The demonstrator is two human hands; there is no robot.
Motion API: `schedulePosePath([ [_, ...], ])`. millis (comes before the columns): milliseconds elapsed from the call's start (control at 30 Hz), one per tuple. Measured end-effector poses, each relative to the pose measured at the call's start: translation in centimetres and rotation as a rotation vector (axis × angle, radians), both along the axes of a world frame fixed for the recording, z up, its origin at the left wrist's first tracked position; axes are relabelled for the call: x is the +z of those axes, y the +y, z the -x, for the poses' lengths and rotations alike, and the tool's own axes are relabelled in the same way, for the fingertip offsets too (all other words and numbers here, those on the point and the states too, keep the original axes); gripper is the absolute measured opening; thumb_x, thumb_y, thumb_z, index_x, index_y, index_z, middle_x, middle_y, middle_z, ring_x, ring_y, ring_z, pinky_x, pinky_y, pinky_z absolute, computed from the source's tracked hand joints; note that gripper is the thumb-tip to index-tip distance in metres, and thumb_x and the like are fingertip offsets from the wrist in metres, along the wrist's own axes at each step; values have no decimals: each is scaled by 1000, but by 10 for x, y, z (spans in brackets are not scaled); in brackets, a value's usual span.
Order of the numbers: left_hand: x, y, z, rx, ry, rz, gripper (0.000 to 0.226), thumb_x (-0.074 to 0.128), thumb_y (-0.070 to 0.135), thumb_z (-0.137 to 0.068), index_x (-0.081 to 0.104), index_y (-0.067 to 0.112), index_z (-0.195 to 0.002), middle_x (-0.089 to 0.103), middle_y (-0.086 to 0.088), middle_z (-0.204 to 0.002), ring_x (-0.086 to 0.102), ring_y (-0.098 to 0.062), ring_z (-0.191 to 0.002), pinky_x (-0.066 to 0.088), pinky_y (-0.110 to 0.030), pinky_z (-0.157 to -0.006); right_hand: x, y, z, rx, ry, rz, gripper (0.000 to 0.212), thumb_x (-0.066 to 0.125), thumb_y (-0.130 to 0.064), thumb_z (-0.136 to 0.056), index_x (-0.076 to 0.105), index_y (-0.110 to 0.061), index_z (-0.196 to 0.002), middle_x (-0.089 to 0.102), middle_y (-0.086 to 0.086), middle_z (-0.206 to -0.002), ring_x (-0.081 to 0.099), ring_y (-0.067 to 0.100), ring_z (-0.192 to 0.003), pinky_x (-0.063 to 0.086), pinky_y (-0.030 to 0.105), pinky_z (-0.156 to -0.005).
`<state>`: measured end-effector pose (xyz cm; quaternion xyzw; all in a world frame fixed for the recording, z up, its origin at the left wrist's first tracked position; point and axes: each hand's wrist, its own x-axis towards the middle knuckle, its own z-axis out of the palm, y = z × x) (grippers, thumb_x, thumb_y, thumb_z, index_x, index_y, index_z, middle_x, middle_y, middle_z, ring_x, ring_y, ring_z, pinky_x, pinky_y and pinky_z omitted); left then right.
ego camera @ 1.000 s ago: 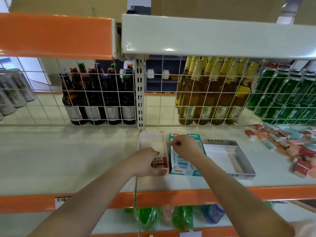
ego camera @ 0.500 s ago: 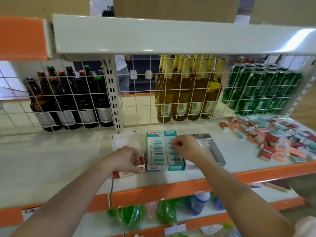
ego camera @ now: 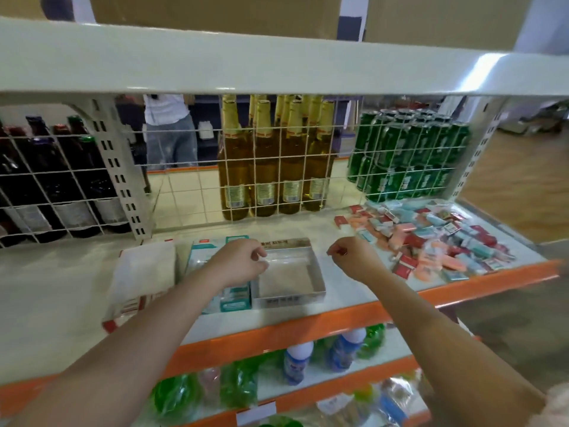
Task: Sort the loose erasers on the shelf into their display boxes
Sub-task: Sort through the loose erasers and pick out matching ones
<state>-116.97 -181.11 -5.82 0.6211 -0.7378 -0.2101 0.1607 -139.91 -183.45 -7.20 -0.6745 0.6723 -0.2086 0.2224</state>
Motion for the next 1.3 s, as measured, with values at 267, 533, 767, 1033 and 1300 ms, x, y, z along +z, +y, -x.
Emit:
schedulePosePath([
  [267, -13, -29, 98, -124, -13, -41, 22, 60, 27, -88, 63, 18, -108, 62, 2, -108, 57, -14, -96, 47, -29, -86, -5, -3, 95, -84, 74, -21, 25, 47, -6, -90, 68, -10, -104, 67, 9, -103, 61, 23, -85, 47, 26, -69],
  [533, -38, -41, 182, -125, -5, -68, 23, 57, 28, -90, 63, 14, -108, 61, -1, -110, 57, -18, -100, 45, -28, -85, -9, -7, 159, -94, 143, 22, 20, 52, -12, -91, 70, -9, -100, 68, 9, -99, 58, 23, -80, 44, 26, -64],
  [767, -46, -45, 245, -44, -60, -96, 23, 57, 40, -87, 61, 17, -86, 60, -3, -93, 57, -22, -91, 48, -35, -82, -21, -10, 188, -96, 125, -2, 29, 50, -2, -86, 70, -14, -102, 66, 6, -104, 51, 14, -78, 39, 23, -66],
  [1033, -69, -55, 275, 54, -89, -54, 35, 62, 36, -82, 64, 15, -110, 57, -10, -117, 54, -29, -110, 46, -35, -89, -29, -16, 197, -90, 106, 16, 29, 48, -3, -87, 70, -15, -103, 67, 3, -106, 54, 13, -81, 43, 23, -69],
  [1300, -68, -67, 236, 156, -27, -70, 30, 64, 36, -83, 65, 10, -97, 64, -9, -103, 59, -27, -95, 48, -33, -76, -34, -26, 182, -38, 264, -20, 26, 51, -16, -88, 68, -13, -108, 66, 6, -100, 58, 20, -79, 50, 29, -63],
])
